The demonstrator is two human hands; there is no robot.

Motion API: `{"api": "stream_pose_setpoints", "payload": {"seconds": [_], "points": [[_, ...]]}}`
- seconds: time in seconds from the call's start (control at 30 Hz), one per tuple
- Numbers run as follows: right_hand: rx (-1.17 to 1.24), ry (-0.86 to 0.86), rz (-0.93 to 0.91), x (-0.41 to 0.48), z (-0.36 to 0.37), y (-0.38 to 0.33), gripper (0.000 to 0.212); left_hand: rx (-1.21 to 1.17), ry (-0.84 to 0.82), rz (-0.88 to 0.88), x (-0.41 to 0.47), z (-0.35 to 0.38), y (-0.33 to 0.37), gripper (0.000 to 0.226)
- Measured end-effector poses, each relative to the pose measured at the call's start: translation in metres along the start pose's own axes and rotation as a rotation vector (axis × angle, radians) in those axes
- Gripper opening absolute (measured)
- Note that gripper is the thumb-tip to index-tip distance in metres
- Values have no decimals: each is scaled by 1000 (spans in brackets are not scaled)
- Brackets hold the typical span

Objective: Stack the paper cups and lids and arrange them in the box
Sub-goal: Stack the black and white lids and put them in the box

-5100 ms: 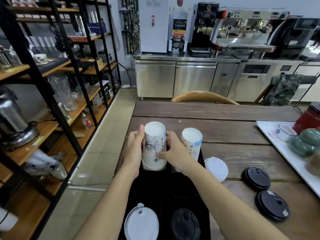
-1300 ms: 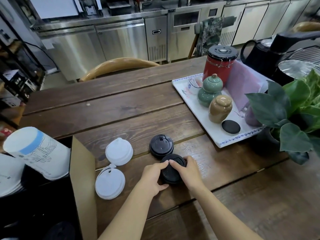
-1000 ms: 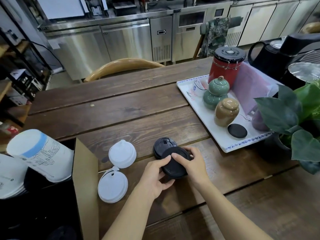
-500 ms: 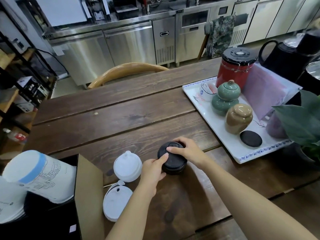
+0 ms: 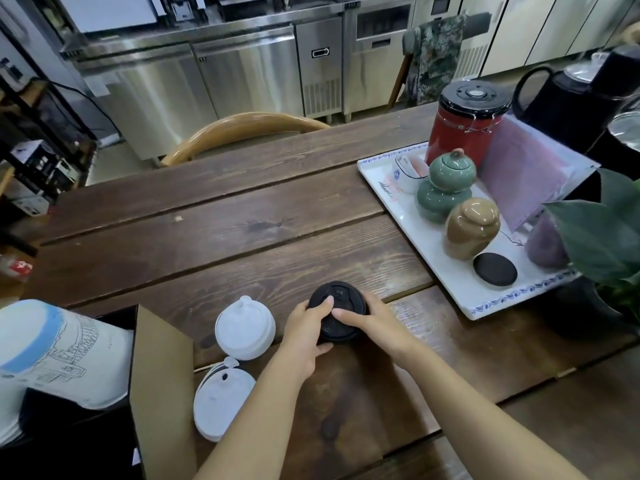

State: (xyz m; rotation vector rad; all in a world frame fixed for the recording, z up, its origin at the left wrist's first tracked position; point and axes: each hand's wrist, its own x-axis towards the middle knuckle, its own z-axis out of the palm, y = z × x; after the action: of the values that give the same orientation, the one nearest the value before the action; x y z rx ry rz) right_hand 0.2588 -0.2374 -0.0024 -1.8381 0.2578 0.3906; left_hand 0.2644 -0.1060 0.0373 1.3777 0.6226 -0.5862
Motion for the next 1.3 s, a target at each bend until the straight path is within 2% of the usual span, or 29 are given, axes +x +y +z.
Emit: {"api": "stream_pose_setpoints", "payload": {"seconds": [0.07, 0.1, 0.2, 0.3, 0.43, 0.57, 0.7, 0.8, 0.9, 0.93, 1.03, 1.17, 1.3], "points": [[69, -2, -23, -6, 2, -5, 40, -63, -21, -35, -2, -3, 1, 39], [92, 10, -34, -9, 3, -6, 41, -98, -35, -61, -4, -5, 1, 39], [90, 62, -70, -14, 5, -7, 72, -186, -75, -104, -13, -15, -3, 44], [97, 84, -97, -23, 10, -15, 79, -233, -87, -92, -24, -23, -6, 50], [173, 144, -194, -39, 14, -34, 64, -284, -126, -34, -45, -28, 1, 47], [268, 144, -280, -57, 20, -60, 46, -259, -182, 96, -76, -43, 13, 20], [283, 122, -379, -78, 43, -89, 60, -168, -135, 254, -110, -71, 22, 24], [314, 81, -437, -98, 72, -109, 62, -169, -113, 351, -134, -100, 24, 19], [338, 41, -483, -119, 103, -124, 62, -191, -115, 410, -159, -134, 22, 36], [344, 23, -492, -126, 113, -128, 62, -189, -121, 436, -168, -145, 19, 35], [367, -34, -497, -147, 143, -136, 59, -166, -92, 506, -196, -179, 8, 13], [374, -133, -457, -171, 181, -134, 49, -139, -23, 456, -220, -220, -12, 25], [338, -190, -385, -186, 207, -123, 32, -112, 29, 338, -232, -248, -33, 21]]}}
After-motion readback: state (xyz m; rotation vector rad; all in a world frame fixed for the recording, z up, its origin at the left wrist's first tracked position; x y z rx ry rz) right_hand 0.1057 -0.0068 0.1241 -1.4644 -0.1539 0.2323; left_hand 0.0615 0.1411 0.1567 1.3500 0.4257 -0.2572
